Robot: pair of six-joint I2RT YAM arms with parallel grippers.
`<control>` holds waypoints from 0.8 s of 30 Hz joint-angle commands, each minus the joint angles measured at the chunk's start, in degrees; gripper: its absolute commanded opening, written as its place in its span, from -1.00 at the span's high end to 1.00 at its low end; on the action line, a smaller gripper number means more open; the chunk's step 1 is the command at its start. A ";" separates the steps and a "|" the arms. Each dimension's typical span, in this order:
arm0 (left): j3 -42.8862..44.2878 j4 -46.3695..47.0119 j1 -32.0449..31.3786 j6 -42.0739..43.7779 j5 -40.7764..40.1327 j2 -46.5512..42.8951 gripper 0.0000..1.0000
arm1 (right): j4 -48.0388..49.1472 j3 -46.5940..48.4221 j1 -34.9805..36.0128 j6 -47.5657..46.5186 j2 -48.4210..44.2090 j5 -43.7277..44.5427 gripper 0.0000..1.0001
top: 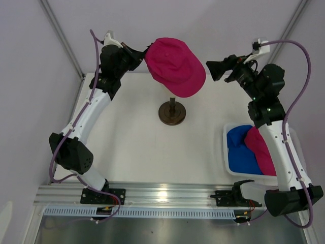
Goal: Stack the hats
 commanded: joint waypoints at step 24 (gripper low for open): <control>-5.14 2.71 -1.27 0.08 -2.49 -5.03 0.99 | 20.76 -25.57 -0.84 26.41 0.78 -3.10 -0.84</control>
